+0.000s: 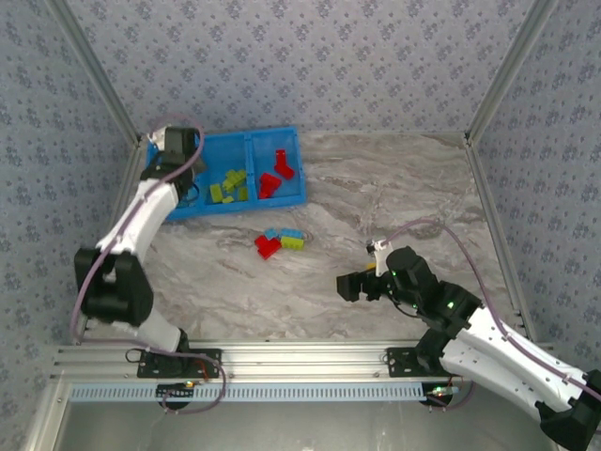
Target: Sort the legos into containers by color
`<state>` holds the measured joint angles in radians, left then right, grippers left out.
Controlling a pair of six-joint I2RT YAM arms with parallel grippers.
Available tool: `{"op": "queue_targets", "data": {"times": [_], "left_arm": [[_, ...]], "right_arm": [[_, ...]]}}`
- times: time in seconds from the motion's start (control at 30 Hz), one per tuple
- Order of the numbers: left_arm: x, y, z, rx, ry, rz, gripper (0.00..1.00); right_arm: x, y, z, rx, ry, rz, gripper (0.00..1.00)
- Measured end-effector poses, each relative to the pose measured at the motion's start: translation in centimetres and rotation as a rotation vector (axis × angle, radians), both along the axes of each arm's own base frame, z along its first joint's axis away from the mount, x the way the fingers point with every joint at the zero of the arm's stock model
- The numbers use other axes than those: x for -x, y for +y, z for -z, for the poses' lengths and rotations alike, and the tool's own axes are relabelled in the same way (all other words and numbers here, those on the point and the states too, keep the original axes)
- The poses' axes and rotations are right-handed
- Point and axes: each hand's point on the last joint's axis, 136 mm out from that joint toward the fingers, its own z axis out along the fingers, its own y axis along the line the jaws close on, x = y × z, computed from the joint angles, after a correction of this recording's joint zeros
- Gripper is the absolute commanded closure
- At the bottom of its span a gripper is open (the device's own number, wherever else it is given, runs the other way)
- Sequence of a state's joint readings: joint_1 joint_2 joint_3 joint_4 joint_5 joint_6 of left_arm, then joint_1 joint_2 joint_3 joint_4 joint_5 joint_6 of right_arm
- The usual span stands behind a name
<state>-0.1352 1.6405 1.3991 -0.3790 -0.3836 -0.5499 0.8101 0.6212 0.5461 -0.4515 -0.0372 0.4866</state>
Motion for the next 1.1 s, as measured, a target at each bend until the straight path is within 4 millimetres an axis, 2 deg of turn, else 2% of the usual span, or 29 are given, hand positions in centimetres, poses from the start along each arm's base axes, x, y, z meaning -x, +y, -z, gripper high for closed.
{"op": "queue_targets", "data": {"times": [0.1,0.2,0.27,0.33,0.47,0.6,0.67,0.73,0.8,0.87,0.93,1.0,1.1], "left_arm": [[-3.3,1.9,3.1,0.023,0.061,-0.027,0.69],[-4.1,3.3,5.9,0.039,0.126,-0.048,0.63],[-4.1,4.1,6.8,0.054,0.158,-0.062,0.53],[-4.1,4.7,6.9,0.071,0.164,-0.072,0.44],[-4.6,5.3,5.2,0.089,0.147,-0.068,0.43],[-4.0,4.4,3.2,0.126,0.119,-0.04,0.44],[-2.4,3.3,1.4,0.153,0.094,-0.016,0.43],[0.1,1.6,-0.8,0.17,0.051,0.02,0.43],[3.3,-1.7,-3.8,0.176,-0.013,0.106,0.42],[7.1,-6.2,-7.1,0.193,-0.102,0.246,0.4],[10.9,-10.7,-9.7,0.207,-0.186,0.436,0.32],[14.2,-13.5,-11.0,0.194,-0.24,0.602,0.3],[18.0,-16.1,-11.6,0.103,-0.278,0.833,0.25]], "right_arm": [[0.1,-0.1,0.1,0.005,0.005,0.0,0.0],[0.3,-0.3,0.4,0.016,0.016,-0.001,0.0],[0.4,-0.4,0.6,0.022,0.021,-0.001,0.0],[0.4,-0.4,0.6,0.024,0.024,0.0,0.0],[0.4,-0.4,0.6,0.021,0.026,0.002,0.0],[0.4,-0.4,0.6,0.017,0.03,0.007,0.0],[0.3,-0.4,0.6,0.013,0.031,0.014,0.0],[0.1,-0.3,0.5,0.006,0.025,0.019,0.0],[-0.1,-0.2,0.6,0.01,0.024,0.024,0.0],[-0.5,0.2,1.0,0.022,0.029,0.023,0.0],[-0.9,0.6,1.7,0.053,0.042,0.014,0.0],[-1.5,1.2,2.5,0.095,0.057,-0.001,0.0],[-2.8,3.0,3.6,0.175,0.077,-0.044,0.0]]}}
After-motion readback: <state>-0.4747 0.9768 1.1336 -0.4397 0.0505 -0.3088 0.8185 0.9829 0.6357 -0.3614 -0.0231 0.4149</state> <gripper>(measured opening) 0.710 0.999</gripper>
